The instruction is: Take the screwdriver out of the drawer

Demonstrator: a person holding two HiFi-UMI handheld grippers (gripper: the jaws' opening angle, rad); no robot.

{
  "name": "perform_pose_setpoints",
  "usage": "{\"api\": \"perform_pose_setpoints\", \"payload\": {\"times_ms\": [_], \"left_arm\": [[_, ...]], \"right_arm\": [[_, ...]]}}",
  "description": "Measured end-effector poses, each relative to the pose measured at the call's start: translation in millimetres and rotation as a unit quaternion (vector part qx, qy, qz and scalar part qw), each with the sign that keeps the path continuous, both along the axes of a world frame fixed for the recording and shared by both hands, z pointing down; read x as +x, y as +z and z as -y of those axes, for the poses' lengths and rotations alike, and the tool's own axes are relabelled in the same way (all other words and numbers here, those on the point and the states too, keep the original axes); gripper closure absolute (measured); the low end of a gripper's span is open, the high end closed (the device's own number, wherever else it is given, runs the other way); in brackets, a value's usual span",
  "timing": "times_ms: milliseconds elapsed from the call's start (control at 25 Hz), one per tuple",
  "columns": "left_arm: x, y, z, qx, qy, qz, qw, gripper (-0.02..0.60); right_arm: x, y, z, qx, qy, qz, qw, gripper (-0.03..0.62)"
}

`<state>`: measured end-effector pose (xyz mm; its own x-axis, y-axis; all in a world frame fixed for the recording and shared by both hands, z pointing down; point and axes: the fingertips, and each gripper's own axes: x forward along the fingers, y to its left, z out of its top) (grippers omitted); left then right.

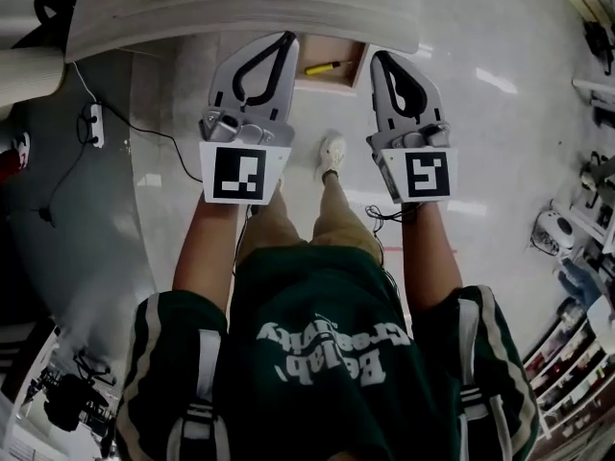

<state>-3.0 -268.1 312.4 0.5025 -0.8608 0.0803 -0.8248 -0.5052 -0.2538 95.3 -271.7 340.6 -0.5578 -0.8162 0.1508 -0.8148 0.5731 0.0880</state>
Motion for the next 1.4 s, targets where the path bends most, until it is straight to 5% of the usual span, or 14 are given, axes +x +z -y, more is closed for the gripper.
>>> {"api": "perform_pose_setpoints", "payload": {"times_ms": [280, 560, 1000, 1120, 1400], "left_arm": [[15, 56, -5, -0.024, -0.027, 0.003, 0.9993, 0.565], [12, 110, 12, -0.042, -0.037, -0.025, 0.9981, 0.565], [2, 170, 6, -0.065, -0.038, -0.028, 0.9968, 0.565], [-5, 185, 6, -0.068, -0.040, -0.025, 0.9966, 0.565], [-14, 207, 7, -0.082, -0.053, -0.029, 0.9948, 0.565]], "right_arm": [[1, 69, -7, -0.035, -0.050, -0.014, 0.998, 0.560], [-9, 145, 0, -0.051, -0.099, -0.095, 0.989, 0.559], [-20, 251, -13, -0.087, -0.180, -0.219, 0.955, 0.543], [-24, 276, -9, -0.093, -0.192, -0.239, 0.947, 0.482], [-33, 318, -3, -0.105, -0.219, -0.272, 0.931, 0.480]]}}
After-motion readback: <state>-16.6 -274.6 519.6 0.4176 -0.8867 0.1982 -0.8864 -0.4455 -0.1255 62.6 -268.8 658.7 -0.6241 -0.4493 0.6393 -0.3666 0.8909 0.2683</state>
